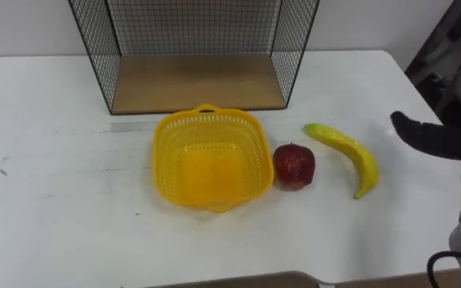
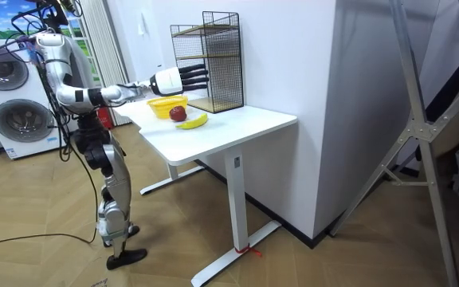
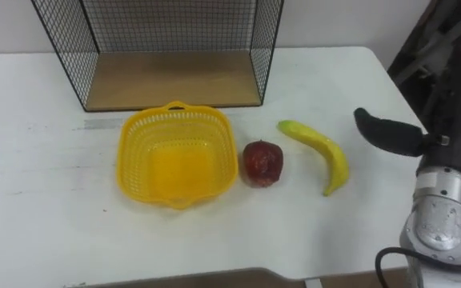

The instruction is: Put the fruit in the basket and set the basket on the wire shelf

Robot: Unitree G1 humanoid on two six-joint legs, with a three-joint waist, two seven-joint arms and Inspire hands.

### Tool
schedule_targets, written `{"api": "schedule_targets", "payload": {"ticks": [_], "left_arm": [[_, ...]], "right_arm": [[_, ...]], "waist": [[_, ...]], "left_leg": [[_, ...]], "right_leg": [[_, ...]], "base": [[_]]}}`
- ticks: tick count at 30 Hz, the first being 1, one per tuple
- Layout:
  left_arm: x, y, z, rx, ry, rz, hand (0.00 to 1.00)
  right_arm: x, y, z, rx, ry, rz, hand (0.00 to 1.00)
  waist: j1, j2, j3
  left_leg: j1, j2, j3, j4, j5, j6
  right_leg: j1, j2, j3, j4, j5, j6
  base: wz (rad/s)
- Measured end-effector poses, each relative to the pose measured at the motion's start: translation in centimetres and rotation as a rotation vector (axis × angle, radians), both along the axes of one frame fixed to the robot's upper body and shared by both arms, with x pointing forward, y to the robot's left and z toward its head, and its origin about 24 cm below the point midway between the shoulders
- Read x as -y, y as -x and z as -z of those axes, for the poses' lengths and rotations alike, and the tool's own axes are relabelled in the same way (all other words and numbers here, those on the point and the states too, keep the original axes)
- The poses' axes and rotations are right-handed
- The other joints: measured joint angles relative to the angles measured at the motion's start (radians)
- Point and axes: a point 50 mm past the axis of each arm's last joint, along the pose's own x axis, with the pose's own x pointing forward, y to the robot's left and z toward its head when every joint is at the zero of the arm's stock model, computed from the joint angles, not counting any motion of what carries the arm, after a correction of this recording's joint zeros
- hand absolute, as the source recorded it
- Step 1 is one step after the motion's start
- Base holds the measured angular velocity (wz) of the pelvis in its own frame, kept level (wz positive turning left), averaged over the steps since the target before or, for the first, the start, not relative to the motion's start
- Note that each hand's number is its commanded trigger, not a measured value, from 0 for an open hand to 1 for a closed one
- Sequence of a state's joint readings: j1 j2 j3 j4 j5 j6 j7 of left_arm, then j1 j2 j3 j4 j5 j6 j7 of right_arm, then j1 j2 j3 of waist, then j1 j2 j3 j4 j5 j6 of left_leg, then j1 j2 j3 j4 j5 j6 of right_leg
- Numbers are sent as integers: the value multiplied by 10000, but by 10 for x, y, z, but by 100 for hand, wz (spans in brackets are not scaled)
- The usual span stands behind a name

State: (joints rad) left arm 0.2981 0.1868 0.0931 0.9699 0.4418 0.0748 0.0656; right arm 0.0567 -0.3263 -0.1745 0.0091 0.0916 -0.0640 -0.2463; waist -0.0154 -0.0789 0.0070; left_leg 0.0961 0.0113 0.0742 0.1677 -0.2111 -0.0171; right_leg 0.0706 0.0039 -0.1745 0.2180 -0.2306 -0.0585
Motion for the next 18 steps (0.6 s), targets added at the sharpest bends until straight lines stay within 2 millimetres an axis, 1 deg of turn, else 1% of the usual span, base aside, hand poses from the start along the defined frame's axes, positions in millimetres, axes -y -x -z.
{"api": "schedule_targets", "payload": {"ticks": [3, 4, 10, 15, 18], "left_arm": [[1, 0, 0, -33, 139, 33, 0], [1, 0, 0, -56, 172, 33, 0], [2, 3, 2, -155, 340, 44, 0], [3, 11, 3, -489, 422, -24, 0], [4, 11, 3, -545, 458, 104, 0]], "right_arm": [[-3, -1, 1, -141, 213, -296, 0], [-4, -1, 1, -181, 219, -405, 0], [-12, -3, 5, -461, 222, -1178, 0], [-15, -4, 5, -669, 293, -1767, 0], [-18, -5, 6, -836, 458, -2122, 0]], "waist": [[33, 21, 1], [125, 40, 1], [208, 112, -24], [237, 70, -22], [254, 10, -17]], "left_leg": [[4, 0, -58, 0, 0, 0], [10, 1, -61, 1, 0, 0], [27, 10, -71, 11, 1, 1], [32, 6, -71, 25, 2, 4], [31, 2, -68, 23, 3, 5]], "right_leg": [[26, -6, -54, 0, 3, 0], [28, -5, -53, 0, 4, -1], [6, -4, -65, 11, 18, -19], [-4, -6, -49, -11, 18, -20], [4, -6, -48, -14, 18, -20]], "base": [[3], [0], [0], [0], [0]]}}
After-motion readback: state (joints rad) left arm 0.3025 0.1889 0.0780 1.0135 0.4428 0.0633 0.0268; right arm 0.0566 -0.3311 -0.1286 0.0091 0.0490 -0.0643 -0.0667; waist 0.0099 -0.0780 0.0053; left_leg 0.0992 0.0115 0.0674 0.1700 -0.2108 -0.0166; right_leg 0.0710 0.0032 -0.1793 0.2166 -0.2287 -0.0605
